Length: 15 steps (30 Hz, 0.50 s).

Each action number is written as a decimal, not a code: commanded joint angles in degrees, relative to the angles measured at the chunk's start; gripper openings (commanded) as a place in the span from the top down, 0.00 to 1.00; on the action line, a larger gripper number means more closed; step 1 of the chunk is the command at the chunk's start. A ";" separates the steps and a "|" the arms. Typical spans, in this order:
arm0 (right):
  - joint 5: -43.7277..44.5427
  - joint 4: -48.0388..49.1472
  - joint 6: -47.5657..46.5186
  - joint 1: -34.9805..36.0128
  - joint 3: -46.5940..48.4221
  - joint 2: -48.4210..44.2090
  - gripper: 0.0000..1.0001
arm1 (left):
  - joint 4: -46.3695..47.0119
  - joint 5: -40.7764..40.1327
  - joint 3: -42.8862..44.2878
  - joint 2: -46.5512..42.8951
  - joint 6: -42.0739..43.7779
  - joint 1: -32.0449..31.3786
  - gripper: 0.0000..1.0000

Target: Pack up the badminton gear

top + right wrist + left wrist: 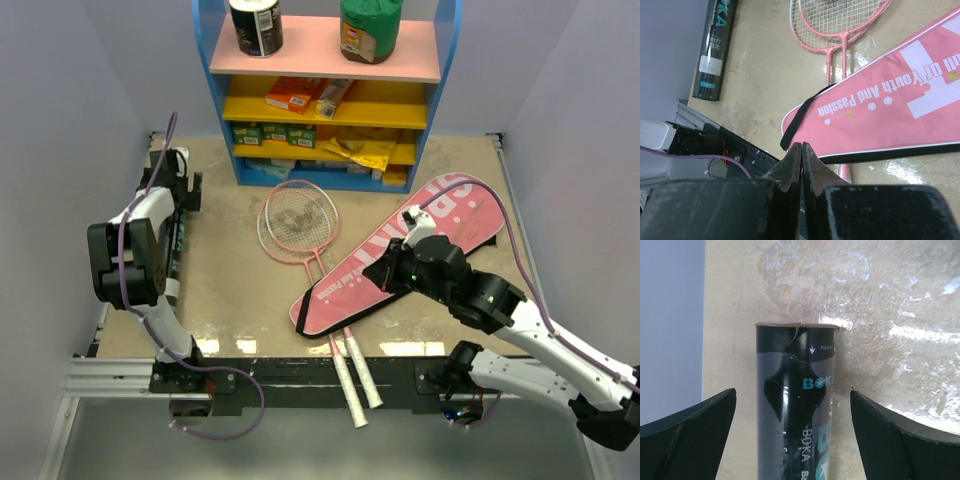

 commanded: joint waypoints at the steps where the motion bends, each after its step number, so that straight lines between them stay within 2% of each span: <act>1: 0.23 0.19 -0.90 0.22 1.35 -1.26 0.96 | -0.45 2.79 1.44 -8.50 -3.97 0.19 0.00; 4: 0.31 0.28 -1.78 0.22 1.62 -0.91 0.96 | 0.16 5.87 -0.05 -14.12 -4.51 -1.04 0.00; 7: 0.67 0.54 -2.48 0.22 1.62 -0.12 0.95 | 0.60 5.88 -1.46 -20.45 -3.19 -6.21 0.00; 8: 0.58 0.72 -2.66 0.22 1.62 0.40 0.94 | 0.17 5.87 -1.37 -22.03 -3.10 -9.79 0.00; 11: 0.75 1.86 -2.92 0.22 1.71 2.16 0.92 | -0.89 9.81 -1.28 -27.74 -4.94 -15.69 0.00; 15: 2.60 2.30 -3.45 0.22 2.23 4.88 0.84 | 1.46 15.25 -3.56 -35.90 -9.07 -23.88 0.00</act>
